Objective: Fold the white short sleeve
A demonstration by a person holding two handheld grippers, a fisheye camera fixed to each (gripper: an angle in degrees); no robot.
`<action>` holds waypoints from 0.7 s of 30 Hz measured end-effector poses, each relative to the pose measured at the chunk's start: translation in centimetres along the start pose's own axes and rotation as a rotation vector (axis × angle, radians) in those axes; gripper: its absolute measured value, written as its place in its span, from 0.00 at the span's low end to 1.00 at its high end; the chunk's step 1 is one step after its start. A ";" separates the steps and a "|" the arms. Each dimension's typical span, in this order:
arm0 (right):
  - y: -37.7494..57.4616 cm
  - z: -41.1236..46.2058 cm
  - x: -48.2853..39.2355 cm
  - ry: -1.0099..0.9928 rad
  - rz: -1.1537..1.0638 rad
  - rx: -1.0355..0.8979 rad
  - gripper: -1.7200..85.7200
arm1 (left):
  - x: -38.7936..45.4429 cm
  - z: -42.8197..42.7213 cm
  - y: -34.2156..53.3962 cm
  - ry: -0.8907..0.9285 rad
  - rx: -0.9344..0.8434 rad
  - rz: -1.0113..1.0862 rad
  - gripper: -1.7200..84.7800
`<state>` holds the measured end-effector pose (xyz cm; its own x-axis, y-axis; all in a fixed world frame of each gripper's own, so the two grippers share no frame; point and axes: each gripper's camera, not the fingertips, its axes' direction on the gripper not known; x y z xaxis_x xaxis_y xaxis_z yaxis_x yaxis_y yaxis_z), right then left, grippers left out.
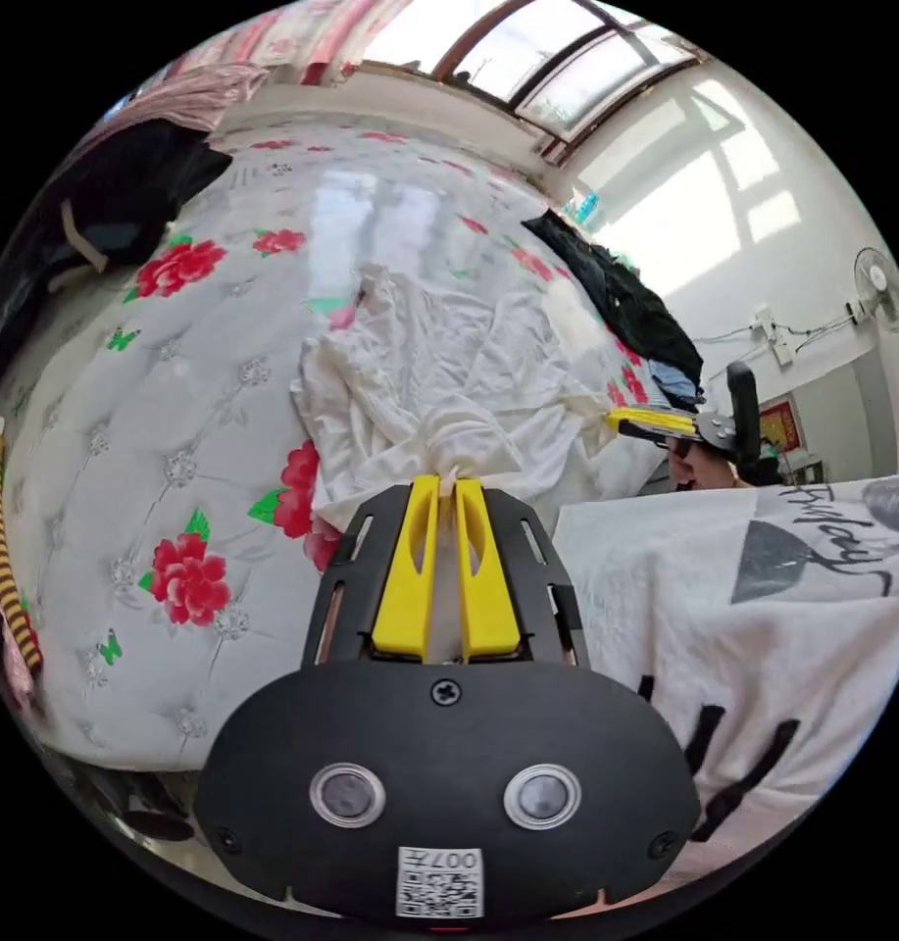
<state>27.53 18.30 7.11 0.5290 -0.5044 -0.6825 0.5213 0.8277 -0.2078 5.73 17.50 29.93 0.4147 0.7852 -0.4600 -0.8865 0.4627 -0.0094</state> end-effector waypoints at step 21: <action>9.1 -23.2 7.9 0.004 0.199 0.695 0.02 | 4.1 -19.6 1.7 0.149 0.699 0.042 0.02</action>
<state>20.92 27.48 -16.45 0.6561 -0.3583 -0.6642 0.7216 0.5556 0.4130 1.95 13.43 10.63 0.3063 0.7666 -0.5644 -0.5413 0.6279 0.5592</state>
